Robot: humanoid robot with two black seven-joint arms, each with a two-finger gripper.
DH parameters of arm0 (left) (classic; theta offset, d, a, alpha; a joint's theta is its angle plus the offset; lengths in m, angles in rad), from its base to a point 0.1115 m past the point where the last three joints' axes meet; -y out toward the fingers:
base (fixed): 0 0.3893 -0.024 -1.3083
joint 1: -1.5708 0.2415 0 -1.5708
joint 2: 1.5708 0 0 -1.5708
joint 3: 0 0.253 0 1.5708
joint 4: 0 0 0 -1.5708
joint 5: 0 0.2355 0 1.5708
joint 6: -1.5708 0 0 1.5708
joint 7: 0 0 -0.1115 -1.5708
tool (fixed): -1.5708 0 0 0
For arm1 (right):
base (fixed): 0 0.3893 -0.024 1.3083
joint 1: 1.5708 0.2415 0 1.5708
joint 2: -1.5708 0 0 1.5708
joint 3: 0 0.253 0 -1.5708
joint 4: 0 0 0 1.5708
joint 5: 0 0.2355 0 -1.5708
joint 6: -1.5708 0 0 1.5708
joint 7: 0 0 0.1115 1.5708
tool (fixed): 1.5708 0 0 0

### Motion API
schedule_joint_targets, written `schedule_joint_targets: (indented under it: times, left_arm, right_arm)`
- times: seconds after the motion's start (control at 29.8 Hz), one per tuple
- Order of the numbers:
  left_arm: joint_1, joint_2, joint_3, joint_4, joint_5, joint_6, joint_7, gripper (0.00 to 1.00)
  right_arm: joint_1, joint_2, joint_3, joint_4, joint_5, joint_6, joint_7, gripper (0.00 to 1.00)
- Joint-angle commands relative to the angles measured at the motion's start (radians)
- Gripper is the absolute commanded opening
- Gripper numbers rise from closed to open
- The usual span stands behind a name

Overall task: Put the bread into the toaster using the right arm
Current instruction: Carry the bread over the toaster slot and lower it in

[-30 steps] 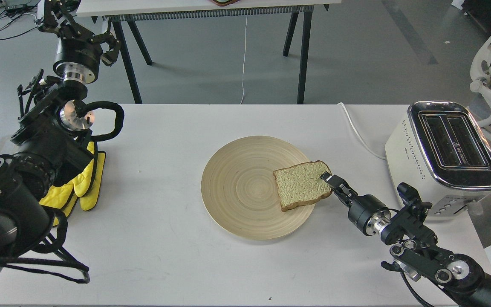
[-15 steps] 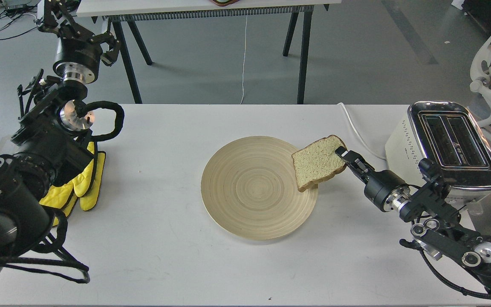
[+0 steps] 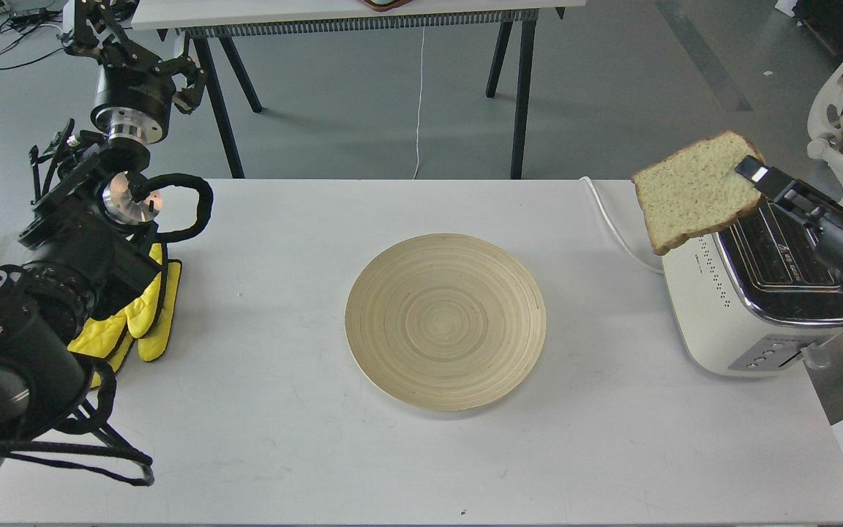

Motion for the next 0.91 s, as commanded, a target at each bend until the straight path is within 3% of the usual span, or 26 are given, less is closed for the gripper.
schedule_joint_targets:
  times: [0.0, 0.87]
  left_arm:
    - [0.0, 0.0, 0.0, 0.0, 0.0, 0.0, 0.0, 1.0]
    - [0.0, -0.003, 0.0, 0.0, 0.0, 0.0, 0.0, 1.0]
  right_arm:
    - [-0.002, -0.074, -0.005, -0.024, 0.001, -0.002, 0.018, 0.03]
    - [-0.028, -0.085, -0.082, -0.126, 0.003, -0.006, 0.001, 0.04]
